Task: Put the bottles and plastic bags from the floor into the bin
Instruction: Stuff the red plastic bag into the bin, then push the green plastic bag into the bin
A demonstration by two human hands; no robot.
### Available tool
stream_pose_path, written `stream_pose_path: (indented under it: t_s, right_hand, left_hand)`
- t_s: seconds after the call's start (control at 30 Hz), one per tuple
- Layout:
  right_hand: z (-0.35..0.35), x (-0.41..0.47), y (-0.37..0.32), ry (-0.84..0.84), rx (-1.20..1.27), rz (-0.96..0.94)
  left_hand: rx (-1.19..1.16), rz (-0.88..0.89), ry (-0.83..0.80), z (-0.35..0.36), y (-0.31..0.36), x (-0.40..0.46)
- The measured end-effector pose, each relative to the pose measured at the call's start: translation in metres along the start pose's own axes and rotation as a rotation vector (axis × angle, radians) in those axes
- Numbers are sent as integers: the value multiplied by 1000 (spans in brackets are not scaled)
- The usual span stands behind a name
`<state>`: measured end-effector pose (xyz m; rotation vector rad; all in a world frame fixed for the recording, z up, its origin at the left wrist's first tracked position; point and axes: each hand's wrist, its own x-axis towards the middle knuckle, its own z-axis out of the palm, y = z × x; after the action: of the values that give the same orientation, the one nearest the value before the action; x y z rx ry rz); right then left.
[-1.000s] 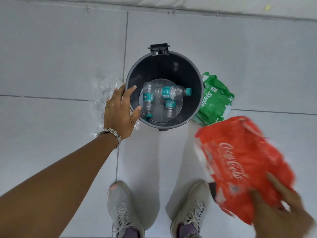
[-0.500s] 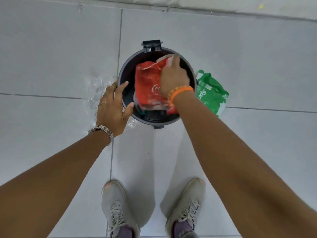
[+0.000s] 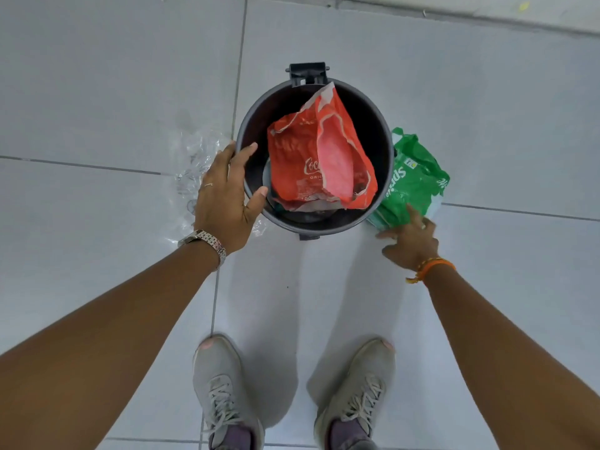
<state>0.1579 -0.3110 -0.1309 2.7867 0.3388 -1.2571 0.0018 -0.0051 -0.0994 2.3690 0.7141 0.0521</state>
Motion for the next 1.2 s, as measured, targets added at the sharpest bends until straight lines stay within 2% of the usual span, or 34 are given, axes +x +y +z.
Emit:
stream_pose_path:
  t_s: [0.03, 0.1, 0.17, 0.2, 0.27, 0.33, 0.37, 0.43, 0.47, 0.53, 0.6, 0.67, 0.73, 0.97, 1.1, 1.2]
  right_hand:
    - [10, 6, -3, -56, -117, -42]
    - [18, 15, -16, -88, -176, -36]
    - [21, 21, -24, -50, -150, 7]
    - [19, 20, -27, 29, -107, 32]
    - [8, 8, -30, 298, 99, 128]
    - [-16, -21, -33, 661, 460, 247]
    - [-30, -40, -36, 869, 603, 248]
    - [-64, -87, -44, 1279, 703, 72]
    - [-81, -111, -51, 1407, 692, -60]
    - [-96, -155, -74, 1456, 586, -280]
    - [-93, -174, -109, 1288, 444, -457]
    - [-81, -160, -148, 1001, 213, -527]
    - [-66, -123, -178, 702, 15, -435]
    - [-51, -21, -207, -113, -347, -235]
    - [-75, -26, -221, -277, -417, -337]
    - [-105, -43, -204, -193, -273, -482]
  left_hand:
    - [-9, -2, 4, 1, 0, 0]
    - [-15, -2, 8, 2, -1, 1]
    - [-13, 8, 12, 3, -2, 1]
    - [-13, 12, 14, 3, -2, 2]
    - [-9, 13, 13, 2, -2, 2]
    - [0, 5, 10, 1, -1, 2]
    - [6, 1, 9, 0, -1, 2]
    - [15, 7, 7, 0, -1, 1]
    - [14, 10, 8, -1, -1, 2]
    - [9, 14, 7, 0, 0, 3]
    - [16, 25, -2, 1, -3, 3]
    - [54, 28, -26, 3, -7, 4]
    - [71, 3, -23, 4, -8, 3]
    - [62, 30, 9, 0, 3, 0]
    - [75, 37, 23, -2, 3, 0]
    - [100, 62, -1, -6, 1, 0]
